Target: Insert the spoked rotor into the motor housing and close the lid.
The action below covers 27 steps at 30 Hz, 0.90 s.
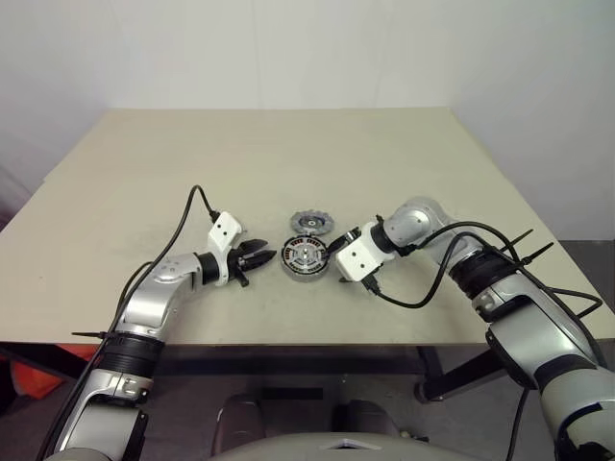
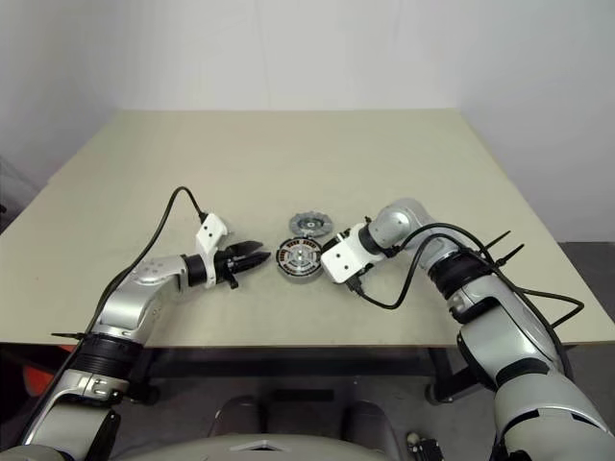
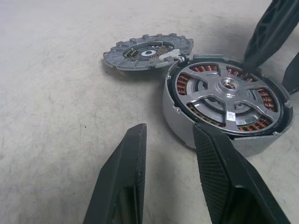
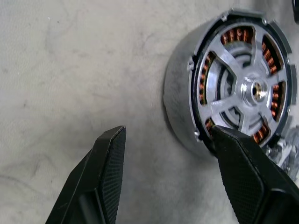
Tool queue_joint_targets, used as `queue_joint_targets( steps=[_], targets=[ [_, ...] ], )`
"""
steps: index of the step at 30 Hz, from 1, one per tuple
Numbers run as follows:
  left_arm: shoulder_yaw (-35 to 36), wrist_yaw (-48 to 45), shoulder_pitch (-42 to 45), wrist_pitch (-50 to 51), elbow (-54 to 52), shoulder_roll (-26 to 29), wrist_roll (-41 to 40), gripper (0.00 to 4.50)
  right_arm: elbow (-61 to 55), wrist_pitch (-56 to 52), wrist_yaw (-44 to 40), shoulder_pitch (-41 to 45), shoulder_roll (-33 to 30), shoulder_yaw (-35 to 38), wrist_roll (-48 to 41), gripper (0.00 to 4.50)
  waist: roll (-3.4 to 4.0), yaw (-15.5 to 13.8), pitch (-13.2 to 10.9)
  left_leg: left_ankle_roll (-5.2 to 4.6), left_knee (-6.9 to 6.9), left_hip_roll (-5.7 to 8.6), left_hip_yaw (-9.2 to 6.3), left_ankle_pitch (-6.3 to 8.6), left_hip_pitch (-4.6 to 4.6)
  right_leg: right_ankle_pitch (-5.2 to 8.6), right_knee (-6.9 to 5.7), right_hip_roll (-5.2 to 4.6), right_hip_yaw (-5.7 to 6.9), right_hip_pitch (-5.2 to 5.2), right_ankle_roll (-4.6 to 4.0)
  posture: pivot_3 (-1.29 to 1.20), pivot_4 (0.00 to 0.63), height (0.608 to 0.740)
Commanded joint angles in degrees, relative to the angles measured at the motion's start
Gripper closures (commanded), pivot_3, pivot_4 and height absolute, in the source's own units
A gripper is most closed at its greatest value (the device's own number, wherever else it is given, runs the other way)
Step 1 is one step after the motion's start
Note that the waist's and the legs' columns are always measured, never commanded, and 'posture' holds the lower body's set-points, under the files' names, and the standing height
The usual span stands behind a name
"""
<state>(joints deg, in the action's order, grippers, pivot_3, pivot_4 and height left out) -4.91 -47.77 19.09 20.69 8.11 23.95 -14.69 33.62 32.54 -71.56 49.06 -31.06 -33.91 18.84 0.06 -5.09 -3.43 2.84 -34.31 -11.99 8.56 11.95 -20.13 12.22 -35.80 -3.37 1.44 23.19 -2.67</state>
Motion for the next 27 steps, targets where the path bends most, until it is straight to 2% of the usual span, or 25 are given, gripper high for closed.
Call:
queue_joint_targets(
  steps=[1, 3, 6, 13, 20, 24, 27],
  targets=[
    [0.83, 0.19, 0.27, -0.72, -2.17, 0.43, -0.25, 2.84, 1.28, 1.34, 0.05, 2.52, 0.95, 0.03, 0.73, 1.53, 0.00, 0.07, 0.00, 0.00, 0.00, 0.00, 0.00, 0.00, 0.00, 0.00, 0.00, 0.00, 0.00, 0.00, 0.00, 0.00, 0.000, 0.740],
    [0.86, 0.20, 0.19, -0.71, -2.26, 0.45, -0.29, 2.84, 2.37, 1.65, 0.11, 3.08, 1.60, 0.03, 1.04, 1.53, 0.00, 0.45, 0.00, 0.00, 0.00, 0.00, 0.00, 0.00, 0.01, 0.00, -0.01, 0.00, 0.00, 0.00, 0.00, 0.00, 0.000, 0.740],
    [1.02, 0.31, 0.07, -0.67, -2.33, 0.61, -0.26, 2.84, 5.03, 2.54, -0.02, 4.35, 2.44, -0.05, 1.61, 2.13, 0.00, 1.02, 0.00, 0.02, 0.00, 0.00, 0.00, -0.01, 0.02, -0.01, -0.02, 0.00, 0.00, -0.01, -0.02, 0.00, 0.000, 0.740],
    [1.12, 0.66, -0.26, -0.58, -2.67, 0.69, -0.30, 2.84, 6.76, 3.73, 0.17, 5.59, 2.94, 0.49, 1.34, 4.41, -0.06, 1.10, 0.00, 0.00, 0.00, -0.01, 0.00, 0.00, 0.01, -0.01, 0.01, 0.01, 0.01, -0.03, -0.03, 0.00, 0.000, 0.740],
    [1.07, 1.05, -0.45, -0.61, -2.78, 0.55, -0.34, 2.84, 4.26, -0.11, 0.84, 5.21, 3.29, 2.84, -0.75, 4.49, -0.07, 1.14, 0.00, 0.02, 0.00, -0.02, 0.00, -0.01, 0.03, -0.02, -0.01, 0.01, 0.01, -0.03, -0.03, 0.00, 0.000, 0.740],
    [1.13, 1.29, -0.80, -0.79, -2.82, 0.50, -0.30, 2.84, -5.11, -15.45, -3.72, 1.31, 3.54, 6.27, -6.94, 4.49, -0.06, 1.08, -0.02, 0.02, 0.00, -0.01, 0.00, -0.01, 0.01, -0.02, 0.01, 0.00, 0.01, -0.03, -0.03, 0.00, 0.000, 0.740],
    [1.26, 1.43, -1.16, -0.89, -2.92, 0.60, -0.36, 2.84, -14.70, -32.02, -5.33, -0.88, 5.35, 9.24, -11.96, 4.49, -0.03, 1.03, -0.06, -0.01, 0.02, -0.04, -0.01, 0.01, -0.02, -0.02, 0.04, 0.04, 0.01, 0.00, -0.03, 0.00, 0.000, 0.740]
  ],
)
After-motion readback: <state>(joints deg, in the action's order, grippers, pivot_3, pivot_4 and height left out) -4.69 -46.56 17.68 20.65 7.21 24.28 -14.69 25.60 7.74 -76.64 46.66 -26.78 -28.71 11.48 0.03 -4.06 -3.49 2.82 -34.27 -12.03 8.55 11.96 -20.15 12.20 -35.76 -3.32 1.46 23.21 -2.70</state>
